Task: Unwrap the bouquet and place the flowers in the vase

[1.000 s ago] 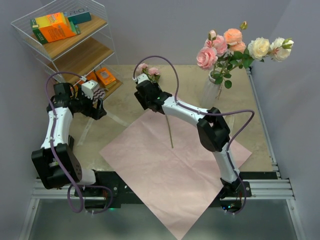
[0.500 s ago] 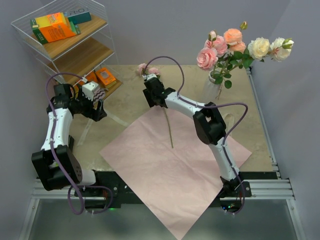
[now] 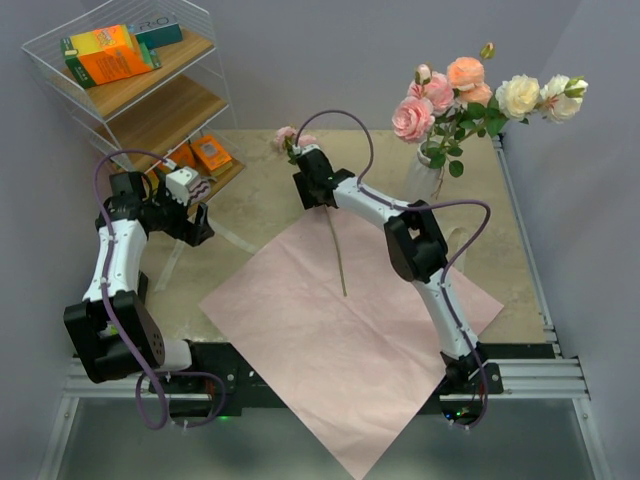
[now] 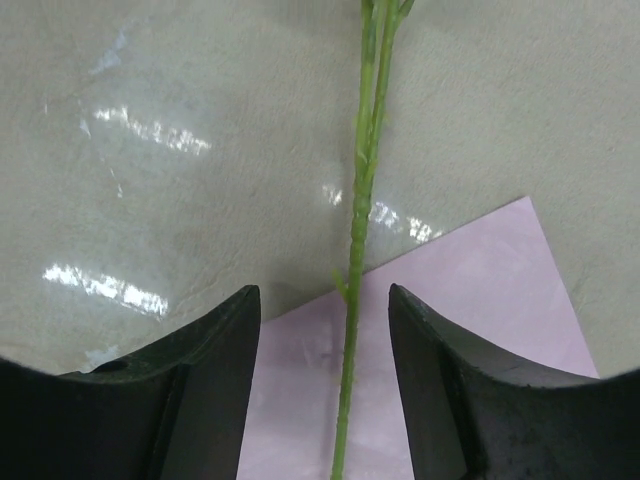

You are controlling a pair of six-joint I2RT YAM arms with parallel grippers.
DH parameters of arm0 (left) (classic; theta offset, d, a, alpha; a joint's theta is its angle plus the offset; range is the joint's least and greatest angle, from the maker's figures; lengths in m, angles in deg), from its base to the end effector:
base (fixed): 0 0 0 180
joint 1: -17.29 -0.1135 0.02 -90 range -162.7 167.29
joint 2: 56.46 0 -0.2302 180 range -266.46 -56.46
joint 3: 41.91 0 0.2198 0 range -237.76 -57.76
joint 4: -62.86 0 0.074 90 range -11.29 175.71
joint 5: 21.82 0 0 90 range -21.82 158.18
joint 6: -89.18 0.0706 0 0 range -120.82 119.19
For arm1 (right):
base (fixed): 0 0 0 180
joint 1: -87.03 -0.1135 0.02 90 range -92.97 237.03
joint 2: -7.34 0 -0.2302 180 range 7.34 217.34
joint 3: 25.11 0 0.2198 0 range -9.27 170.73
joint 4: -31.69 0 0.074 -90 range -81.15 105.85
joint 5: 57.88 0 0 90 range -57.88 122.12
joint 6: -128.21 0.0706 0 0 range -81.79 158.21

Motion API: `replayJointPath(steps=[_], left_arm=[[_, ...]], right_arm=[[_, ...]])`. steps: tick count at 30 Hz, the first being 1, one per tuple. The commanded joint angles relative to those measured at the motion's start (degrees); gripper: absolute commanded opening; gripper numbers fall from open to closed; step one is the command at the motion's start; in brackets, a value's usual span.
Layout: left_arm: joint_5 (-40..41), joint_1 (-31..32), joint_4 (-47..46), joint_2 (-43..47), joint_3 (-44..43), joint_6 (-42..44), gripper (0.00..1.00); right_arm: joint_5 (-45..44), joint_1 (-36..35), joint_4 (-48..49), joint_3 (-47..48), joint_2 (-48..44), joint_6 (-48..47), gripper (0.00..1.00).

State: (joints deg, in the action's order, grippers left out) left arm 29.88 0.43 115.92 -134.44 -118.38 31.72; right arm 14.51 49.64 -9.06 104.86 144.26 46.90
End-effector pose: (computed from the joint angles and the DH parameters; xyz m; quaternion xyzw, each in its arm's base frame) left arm 0.2680 0.0355 0.2274 0.2216 0.8778 -0.1638 0.3917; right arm 0.4114 0.2875 0.1396 -0.1749 0.9066 0.0082 0.3840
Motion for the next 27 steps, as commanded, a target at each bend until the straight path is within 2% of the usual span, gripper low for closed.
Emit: replayJointPath(steps=[1,10,13,16,17,21,22,24,27], left_arm=[[0.5,-0.5,-2.8,1.8,0.8,-0.4,0.99],[1.2,-0.5,-3.5,1.8,0.9,-0.5,0.98],[1.5,-0.6,-3.8,1.8,1.0,-0.5,0.98],[1.9,-0.5,-3.8,1.4,1.0,-0.6,0.98],[1.9,-0.5,-3.9,1.4,1.0,-0.6,0.98],[1.5,-0.5,-3.9,1.2,0.9,-1.0,0.98],[1.4,-0.5,-3.7,1.2,0.7,-1.0,0.97],[1.2,-0.5,-3.5,1.1,0.4,-1.1,0.97],[1.2,-0.5,-3.4,1.0,0.2,-1.0,0.96]], right_arm=[[2.3,1.0,-1.3,5.5,3.6,1.8,0.56],[4.0,2.5,-3.7,10.2,7.0,2.1,0.50],[4.5,3.0,-3.5,10.4,7.0,2.3,0.44],[4.5,3.1,-3.7,10.7,7.5,2.3,0.34],[4.2,3.1,-3.7,10.7,7.5,2.2,0.27],[3.7,3.1,-3.6,9.8,7.6,2.3,0.19],[3.2,3.1,-3.6,9.5,7.5,2.4,0.11],[2.8,3.1,-3.0,8.8,7.1,2.3,0.03],[0.6,2.9,-1.0,6.5,4.7,2.7,0.00]])
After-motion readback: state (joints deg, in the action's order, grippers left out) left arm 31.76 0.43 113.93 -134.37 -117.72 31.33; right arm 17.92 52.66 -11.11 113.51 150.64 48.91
